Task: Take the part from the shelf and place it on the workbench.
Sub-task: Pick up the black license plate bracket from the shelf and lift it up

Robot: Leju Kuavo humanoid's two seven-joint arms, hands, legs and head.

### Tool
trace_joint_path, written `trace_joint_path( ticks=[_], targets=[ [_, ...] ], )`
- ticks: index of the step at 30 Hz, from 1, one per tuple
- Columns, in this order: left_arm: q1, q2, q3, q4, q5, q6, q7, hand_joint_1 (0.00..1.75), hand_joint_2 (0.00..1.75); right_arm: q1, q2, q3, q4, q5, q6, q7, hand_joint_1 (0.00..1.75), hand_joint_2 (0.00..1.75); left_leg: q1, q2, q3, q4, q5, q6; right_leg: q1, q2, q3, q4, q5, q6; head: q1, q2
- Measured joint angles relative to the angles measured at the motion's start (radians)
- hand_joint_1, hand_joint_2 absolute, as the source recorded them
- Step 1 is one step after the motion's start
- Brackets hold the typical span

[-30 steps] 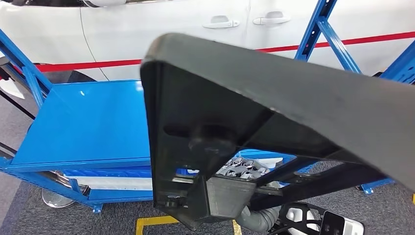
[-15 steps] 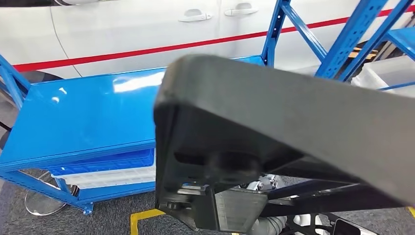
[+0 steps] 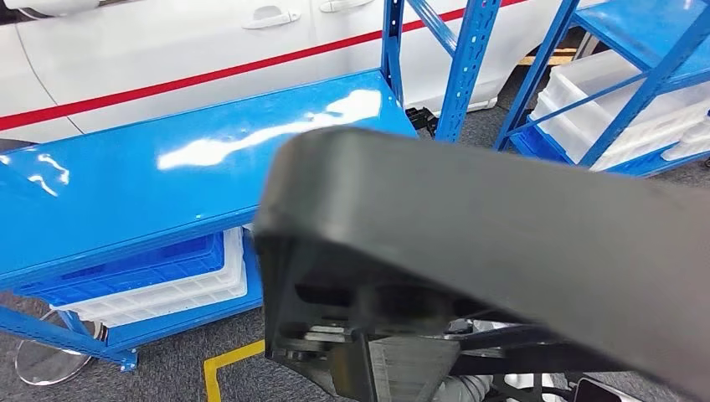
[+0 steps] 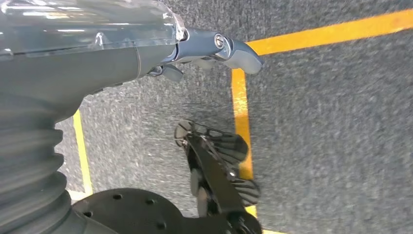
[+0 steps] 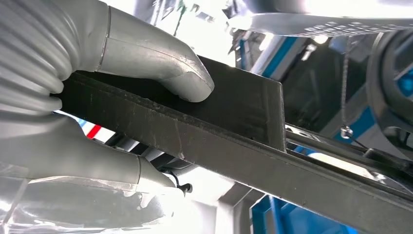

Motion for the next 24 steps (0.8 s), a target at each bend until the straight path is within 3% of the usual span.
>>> trace_joint_path(
  ticks=[1, 3, 5, 7, 8, 9, 10, 11, 12, 13, 14, 15, 16, 17, 19, 20, 22, 23, 24],
  targets=[
    [-0.002, 0.002, -0.004, 0.0, -0.003, -0.002, -0.001, 0.0, 1.75, 0.005, 0.0, 0.0, -0.003, 0.011, -0.011, 0.0, 1.71, 1.75, -0.006, -0.004, 0.049, -0.058, 0.026, 0.01, 0.002, 0.007, -0.013, 0.001, 0.011, 0.0, 0.0, 0.0],
    [-0.009, 0.008, -0.011, 0.0, -0.006, -0.006, -0.006, 0.0, 1.75, 0.016, -0.001, 0.0, -0.013, 0.027, -0.044, 0.0, 1.71, 1.75, -0.017, -0.015, 0.151, -0.206, 0.033, 0.026, 0.006, 0.015, -0.028, 0.002, 0.032, 0.003, 0.0, 0.0],
    [-0.016, 0.015, -0.015, 0.0, -0.005, -0.006, -0.015, 0.0, 1.75, 0.024, -0.004, -0.001, -0.02, 0.026, -0.067, 0.0, 1.71, 1.75, -0.024, -0.019, 0.192, -0.283, 0.021, 0.035, 0.003, 0.018, -0.032, -0.003, 0.053, 0.013, 0.0, 0.0],
    [-0.019, 0.019, -0.018, 0.0, -0.002, -0.005, -0.025, 0.0, 1.75, 0.032, -0.008, -0.002, -0.024, 0.019, -0.072, 0.0, 1.71, 1.75, -0.025, -0.012, 0.184, -0.296, 0.041, 0.04, -0.001, 0.017, -0.034, -0.008, 0.066, 0.025, -0.002, 0.0],
    [-0.019, 0.021, -0.018, 0.0, 0.0, -0.002, -0.028, 0.0, 1.75, 0.037, -0.009, -0.003, -0.028, 0.016, -0.071, 0.0, 1.71, 1.75, -0.023, -0.007, 0.177, -0.302, 0.056, 0.045, -0.001, 0.011, -0.04, 0.001, 0.049, 0.03, -0.002, 0.0],
    [-0.018, 0.023, -0.019, 0.0, 0.002, 0.001, -0.029, 0.0, 1.75, 0.043, -0.01, -0.005, -0.031, 0.015, -0.068, 0.0, 1.71, 1.75, -0.021, -0.001, 0.167, -0.308, 0.071, 0.049, -0.001, 0.003, -0.049, 0.028, 0.011, 0.036, 0.0, 0.0],
    [-0.016, 0.026, -0.019, 0.001, 0.005, 0.004, -0.029, 0.0, 1.75, 0.048, -0.011, -0.007, -0.034, 0.014, -0.064, 0.0, 1.71, 1.75, -0.02, 0.004, 0.155, -0.311, 0.085, 0.052, -0.004, -0.007, -0.063, 0.077, -0.046, 0.04, 0.001, 0.0],
    [-0.013, 0.03, -0.019, 0.001, 0.007, 0.006, -0.029, 0.0, 1.75, 0.054, -0.011, -0.008, -0.038, 0.014, -0.06, 0.0, 1.71, 1.75, -0.02, 0.009, 0.138, -0.31, 0.098, 0.054, -0.007, -0.016, -0.078, 0.141, -0.104, 0.047, 0.002, 0.0],
    [-0.01, 0.033, -0.02, 0.001, 0.009, 0.008, -0.029, 0.0, 1.75, 0.059, -0.011, -0.009, -0.042, 0.014, -0.058, 0.0, 1.71, 1.75, -0.02, 0.013, 0.121, -0.308, 0.11, 0.053, -0.012, -0.02, -0.089, 0.207, -0.141, 0.052, 0.002, 0.0],
    [-0.009, 0.035, -0.02, 0.001, 0.011, 0.009, -0.029, 0.0, 1.75, 0.063, -0.011, -0.009, -0.044, 0.014, -0.057, 0.0, 1.71, 1.75, -0.019, 0.017, 0.103, -0.304, 0.121, 0.051, -0.018, -0.023, -0.093, 0.26, -0.15, 0.058, 0.002, 0.0],
    [-0.009, 0.038, -0.02, 0.001, 0.013, 0.012, -0.029, 0.0, 1.75, 0.066, -0.011, -0.009, -0.046, 0.014, -0.057, 0.0, 1.71, 1.75, -0.019, 0.021, 0.084, -0.299, 0.132, 0.048, -0.023, -0.025, -0.084, 0.287, -0.134, 0.063, 0.002, 0.0],
    [-0.009, 0.039, -0.02, 0.002, 0.013, 0.014, -0.029, 0.0, 1.75, 0.067, -0.011, -0.01, -0.047, 0.014, -0.057, 0.0, 1.71, 1.75, -0.018, 0.024, 0.065, -0.292, 0.141, 0.044, -0.028, -0.027, -0.059, 0.278, -0.104, 0.067, 0.002, 0.0],
    [-0.009, 0.04, -0.02, 0.002, 0.013, 0.016, -0.03, 0.0, 1.75, 0.068, -0.011, -0.01, -0.047, 0.014, -0.057, 0.0, 1.71, 1.75, -0.017, 0.026, 0.047, -0.284, 0.148, 0.039, -0.032, -0.03, -0.015, 0.236, -0.079, 0.07, 0.002, 0.0],
    [-0.009, 0.041, -0.02, 0.002, 0.014, 0.017, -0.03, 0.0, 1.75, 0.068, -0.011, -0.01, -0.048, 0.014, -0.057, 0.0, 1.71, 1.75, -0.016, 0.027, 0.031, -0.274, 0.154, 0.034, -0.034, -0.033, 0.041, 0.169, -0.075, 0.071, 0.002, 0.0],
    [-0.009, 0.043, -0.021, 0.002, 0.014, 0.018, -0.031, 0.0, 1.75, 0.068, -0.011, -0.01, -0.051, 0.015, -0.058, 0.0, 1.71, 1.75, -0.014, 0.028, 0.01, -0.259, 0.166, 0.022, -0.029, -0.036, 0.132, 0.036, -0.106, 0.062, 0.002, 0.0],
    [-0.009, 0.044, -0.023, 0.002, 0.014, 0.018, -0.031, 0.0, 1.75, 0.069, -0.011, -0.01, -0.053, 0.015, -0.059, 0.0, 1.71, 1.75, -0.012, 0.028, 0.004, -0.256, 0.173, 0.016, -0.023, -0.036, 0.15, 0.001, -0.121, 0.054, 0.002, 0.0],
    [-0.007, 0.044, -0.025, 0.003, 0.014, 0.018, -0.032, 0.0, 1.75, 0.073, -0.011, -0.01, -0.055, 0.015, -0.058, 0.0, 1.71, 1.75, -0.006, 0.026, -0.005, -0.254, 0.184, 0.003, -0.019, -0.037, 0.143, -0.015, -0.111, 0.035, 0.003, 0.0],
    [-0.006, 0.045, -0.026, 0.004, 0.014, 0.018, -0.032, 0.0, 1.75, 0.074, -0.011, -0.01, -0.055, 0.015, -0.057, 0.0, 1.71, 1.75, -0.004, 0.022, -0.014, -0.245, 0.17, -0.003, -0.019, -0.038, 0.135, -0.017, -0.1, 0.025, 0.003, 0.0],
    [-0.004, 0.045, -0.026, 0.004, 0.016, 0.018, -0.033, 0.0, 1.75, 0.076, -0.011, -0.01, -0.055, 0.015, -0.054, 0.0, 1.71, 1.75, -0.002, 0.016, -0.027, -0.22, 0.138, -0.008, -0.02, -0.039, 0.124, -0.02, -0.088, 0.016, 0.002, 0.0]
  ],
)
